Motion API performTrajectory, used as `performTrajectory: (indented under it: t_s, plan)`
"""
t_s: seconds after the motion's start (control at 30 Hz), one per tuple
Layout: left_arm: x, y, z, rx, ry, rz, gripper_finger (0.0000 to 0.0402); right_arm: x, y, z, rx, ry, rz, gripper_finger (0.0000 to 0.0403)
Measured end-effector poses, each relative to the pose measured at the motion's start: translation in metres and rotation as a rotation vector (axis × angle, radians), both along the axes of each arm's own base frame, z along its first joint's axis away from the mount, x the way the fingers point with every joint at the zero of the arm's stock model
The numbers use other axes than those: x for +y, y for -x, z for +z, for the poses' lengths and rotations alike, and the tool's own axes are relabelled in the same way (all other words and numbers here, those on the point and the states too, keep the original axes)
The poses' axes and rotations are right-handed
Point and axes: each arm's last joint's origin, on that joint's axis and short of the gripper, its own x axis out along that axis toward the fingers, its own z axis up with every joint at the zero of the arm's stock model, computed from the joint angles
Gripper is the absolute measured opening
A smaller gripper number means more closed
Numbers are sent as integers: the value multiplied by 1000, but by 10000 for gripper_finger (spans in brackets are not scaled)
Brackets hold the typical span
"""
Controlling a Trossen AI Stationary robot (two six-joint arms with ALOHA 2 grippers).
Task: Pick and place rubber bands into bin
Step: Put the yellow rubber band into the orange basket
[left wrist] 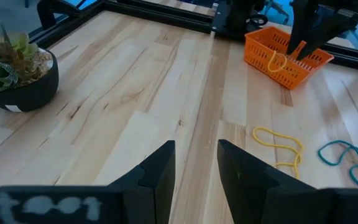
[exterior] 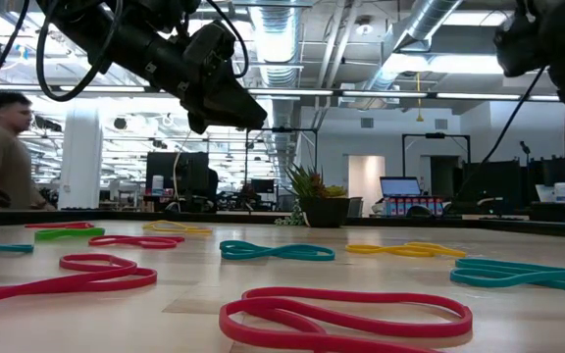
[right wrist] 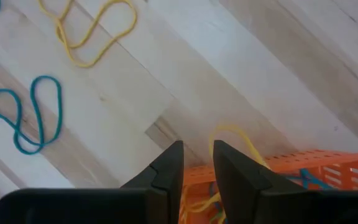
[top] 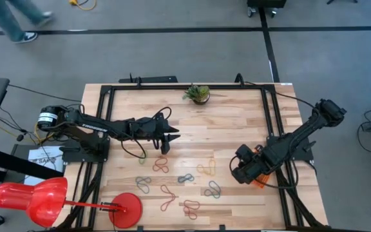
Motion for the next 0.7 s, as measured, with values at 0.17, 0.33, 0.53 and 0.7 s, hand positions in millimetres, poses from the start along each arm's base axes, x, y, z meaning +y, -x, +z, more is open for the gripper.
performTrajectory:
  t_s: [0.17, 0.33, 0.53, 0.7]
  plan:
    - [0, 0, 0, 0, 0, 0, 109, 3, -1, -9, 70, -11, 18, 81]
    - [0, 0, 0, 0, 0, 1, 109, 7, -5, -21, 151, -22, 51, 81]
    - [0, 0, 0, 0, 1, 1, 109, 2, -8, -29, 212, 14, 29, 81]
    - [0, 0, 0, -1, 1, 2, 109, -1, -6, -25, 224, 14, 22, 81]
